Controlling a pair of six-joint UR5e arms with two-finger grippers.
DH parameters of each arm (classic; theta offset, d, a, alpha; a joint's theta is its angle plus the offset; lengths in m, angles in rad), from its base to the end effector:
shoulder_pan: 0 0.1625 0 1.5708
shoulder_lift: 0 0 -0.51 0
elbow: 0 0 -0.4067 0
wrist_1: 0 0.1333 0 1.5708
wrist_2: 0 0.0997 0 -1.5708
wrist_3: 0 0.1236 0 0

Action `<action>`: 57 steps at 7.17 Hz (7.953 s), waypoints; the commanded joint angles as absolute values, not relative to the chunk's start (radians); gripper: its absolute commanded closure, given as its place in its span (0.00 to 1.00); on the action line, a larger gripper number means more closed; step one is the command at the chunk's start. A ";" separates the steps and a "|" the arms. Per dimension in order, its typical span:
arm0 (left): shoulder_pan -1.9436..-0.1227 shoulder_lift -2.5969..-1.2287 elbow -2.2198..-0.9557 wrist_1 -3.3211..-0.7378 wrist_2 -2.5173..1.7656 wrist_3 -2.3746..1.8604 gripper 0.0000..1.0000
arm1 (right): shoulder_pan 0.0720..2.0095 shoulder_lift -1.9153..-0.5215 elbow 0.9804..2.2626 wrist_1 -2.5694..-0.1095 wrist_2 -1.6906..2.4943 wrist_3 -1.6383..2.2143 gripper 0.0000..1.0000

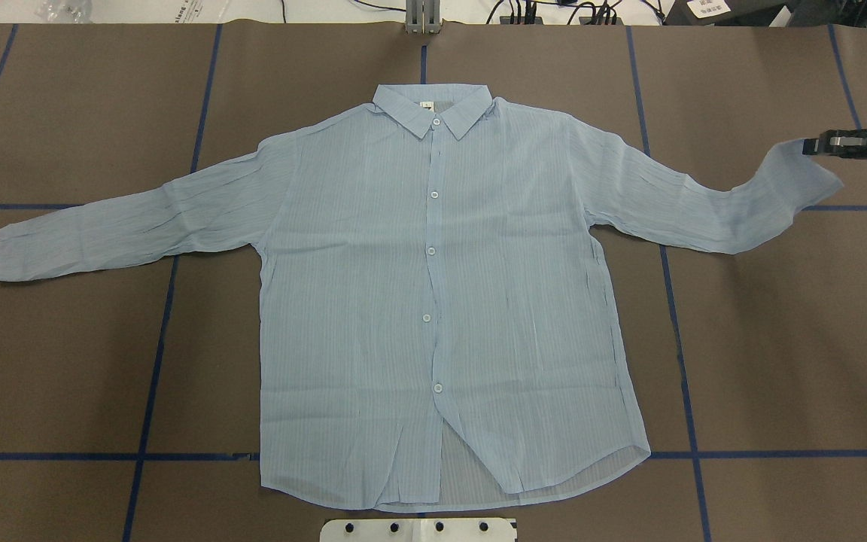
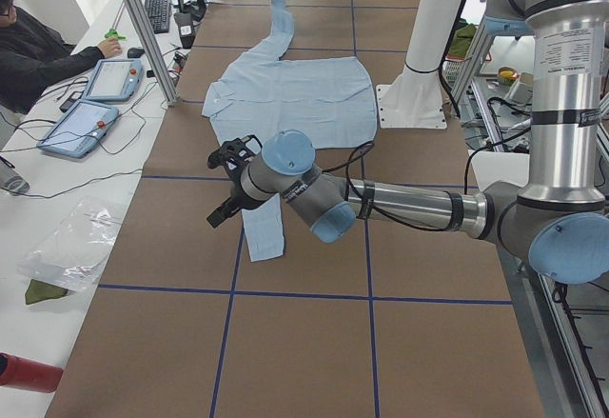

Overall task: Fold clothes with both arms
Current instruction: 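Grasp the cuff of the sleeve nearest the right gripper and lift it, then carry the sleeve across the shirt toward the collar with the right gripper, then release the sleeve and withdraw the right gripper away from the shirt, then grasp the cuff of the sleeve nearest the left gripper and lift it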

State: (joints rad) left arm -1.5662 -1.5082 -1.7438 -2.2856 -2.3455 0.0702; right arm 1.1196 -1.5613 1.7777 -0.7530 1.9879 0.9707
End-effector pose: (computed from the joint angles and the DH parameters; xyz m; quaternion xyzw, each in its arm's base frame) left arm -0.0445 -0.5051 0.6134 0.3824 0.3337 0.1831 0.8420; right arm -0.1650 -0.5314 0.5572 0.2490 -0.4520 0.1195 0.8482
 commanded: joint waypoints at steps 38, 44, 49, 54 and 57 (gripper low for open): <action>-0.924 -1.411 -1.367 -2.970 -1.856 -1.006 0.44 | 1.305 -1.295 1.873 -1.543 2.275 0.337 0.00; -0.884 -1.416 -1.364 -2.968 -1.855 -1.002 0.44 | 1.305 -1.302 1.873 -1.542 2.275 0.337 0.00; -0.882 -1.414 -1.361 -2.967 -1.855 -0.996 0.44 | 1.305 -1.310 1.875 -1.542 2.275 0.337 0.00; -0.882 -1.408 -1.361 -2.967 -1.853 -0.993 1.00 | 1.305 -1.315 1.875 -1.542 2.275 0.339 0.00; -0.885 -1.420 -1.411 -2.959 -1.873 -0.968 1.00 | 1.305 -1.315 1.876 -1.542 2.275 0.341 0.00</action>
State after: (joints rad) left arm -0.8839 -1.4120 -1.3791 -2.9633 -1.8666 -0.9720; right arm 1.3054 -1.3141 1.8753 -1.5417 2.2748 0.3399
